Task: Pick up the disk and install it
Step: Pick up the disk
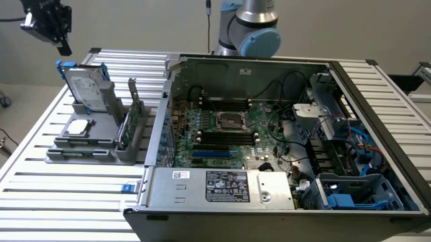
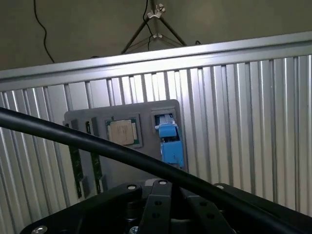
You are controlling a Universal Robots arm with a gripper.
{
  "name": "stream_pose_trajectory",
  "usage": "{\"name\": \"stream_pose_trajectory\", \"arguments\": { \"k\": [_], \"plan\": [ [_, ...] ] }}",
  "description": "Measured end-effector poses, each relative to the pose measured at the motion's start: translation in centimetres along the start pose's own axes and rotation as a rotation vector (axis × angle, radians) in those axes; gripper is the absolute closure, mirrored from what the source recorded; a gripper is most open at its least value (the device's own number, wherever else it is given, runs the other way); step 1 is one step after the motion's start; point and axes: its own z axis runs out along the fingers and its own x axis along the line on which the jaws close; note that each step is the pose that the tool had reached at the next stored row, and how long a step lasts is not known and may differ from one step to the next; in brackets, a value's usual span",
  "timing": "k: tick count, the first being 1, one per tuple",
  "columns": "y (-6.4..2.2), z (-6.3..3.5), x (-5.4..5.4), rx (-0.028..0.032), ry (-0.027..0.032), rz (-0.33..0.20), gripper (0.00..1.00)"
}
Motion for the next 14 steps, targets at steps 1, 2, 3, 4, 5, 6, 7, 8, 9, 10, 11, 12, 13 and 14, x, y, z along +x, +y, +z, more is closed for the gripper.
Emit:
{"name": "stream_pose_trajectory", "arguments": {
  "k": [1,2,3,4,5,6,7,8,9,10,11,12,13,14],
  "plan": [
    [0.01,0.02,-0.08,0.0001,-0.0001,-0.002,0.89],
    [0.02,0.07,-0.13,0.0002,-0.0001,-0.003,0.89],
    [0.02,0.14,-0.16,0.0001,-0.0002,-0.004,0.89],
    [0.02,0.18,-0.16,-0.0007,-0.0001,-0.004,0.89],
    [0.02,0.2,-0.17,-0.0021,0.0001,-0.004,0.89],
    [0.03,0.22,-0.17,-0.003,0.0002,-0.005,0.88],
    [0.03,0.25,-0.17,-0.0038,0.0002,-0.005,0.83],
    [0.03,0.28,-0.18,-0.0045,0.0003,-0.006,0.76],
    [0.03,0.32,-0.18,-0.0052,0.0004,-0.007,0.76],
    [0.03,0.35,-0.18,-0.0063,0.0005,-0.008,0.7],
    [0.03,0.4,-0.18,-0.0082,0.0006,-0.01,0.64],
    [0.04,0.47,-0.18,-0.0101,0.0008,-0.013,0.64],
    [0.04,0.57,-0.18,-0.0122,0.0009,-0.017,0.58],
    [0.05,0.67,-0.18,-0.0141,0.001,-0.022,0.53]
  ]
}}
